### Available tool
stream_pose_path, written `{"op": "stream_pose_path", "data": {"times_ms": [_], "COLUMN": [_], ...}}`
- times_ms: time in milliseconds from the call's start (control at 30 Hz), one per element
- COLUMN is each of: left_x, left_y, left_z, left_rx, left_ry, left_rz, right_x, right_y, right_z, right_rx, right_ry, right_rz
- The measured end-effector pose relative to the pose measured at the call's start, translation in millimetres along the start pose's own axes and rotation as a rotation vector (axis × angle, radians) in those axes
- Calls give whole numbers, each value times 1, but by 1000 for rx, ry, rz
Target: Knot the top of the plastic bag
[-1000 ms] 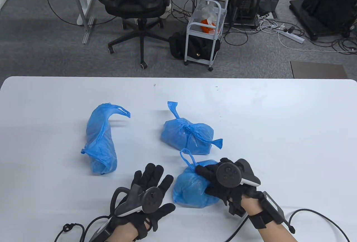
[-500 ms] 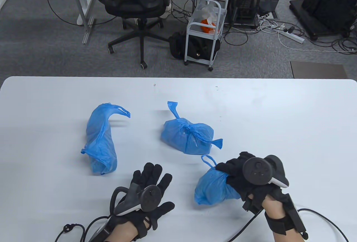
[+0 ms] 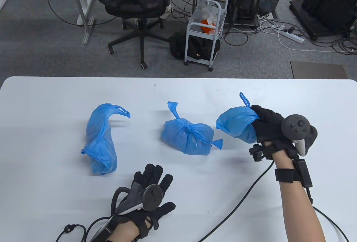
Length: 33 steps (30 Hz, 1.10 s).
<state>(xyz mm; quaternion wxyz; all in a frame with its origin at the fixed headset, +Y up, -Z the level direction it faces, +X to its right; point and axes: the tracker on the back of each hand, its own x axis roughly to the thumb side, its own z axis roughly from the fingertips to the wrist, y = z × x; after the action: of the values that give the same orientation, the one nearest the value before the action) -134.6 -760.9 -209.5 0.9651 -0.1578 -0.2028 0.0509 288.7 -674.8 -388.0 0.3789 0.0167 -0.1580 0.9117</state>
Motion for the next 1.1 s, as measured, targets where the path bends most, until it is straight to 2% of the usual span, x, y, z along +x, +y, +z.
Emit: {"op": "stream_pose_path", "data": {"times_ms": [200,333,467,500,600,733,800,1000,1100], "left_x": [-1,-2,-2,-3,-3,-3,-3,-5,-6], "left_y": [0,-1,-1,-1,0,0,0,2,2], "left_z": [-1,-2,-2,-2,-2,-4,-4,-3,-2], "left_rx": [-3,-10,-12,-10,-8,-8,-7,1,7], "left_ry": [6,16,25,27,32,36,38,51,55], "left_rz": [5,-4,1,1,3,0,0,-2,4], "right_x": [-23,-38,-37,-32,-13,20,39,71,72], "right_y": [36,49,43,38,20,1,0,20,33], "right_z": [-9,-10,-8,-5,5,37,66,144,168], "right_rx": [66,144,189,222,216,230,271,450,515], "right_ry": [61,129,131,123,46,-130,-244,-437,-468], "right_rz": [116,183,157,159,159,143,155,184,184]}}
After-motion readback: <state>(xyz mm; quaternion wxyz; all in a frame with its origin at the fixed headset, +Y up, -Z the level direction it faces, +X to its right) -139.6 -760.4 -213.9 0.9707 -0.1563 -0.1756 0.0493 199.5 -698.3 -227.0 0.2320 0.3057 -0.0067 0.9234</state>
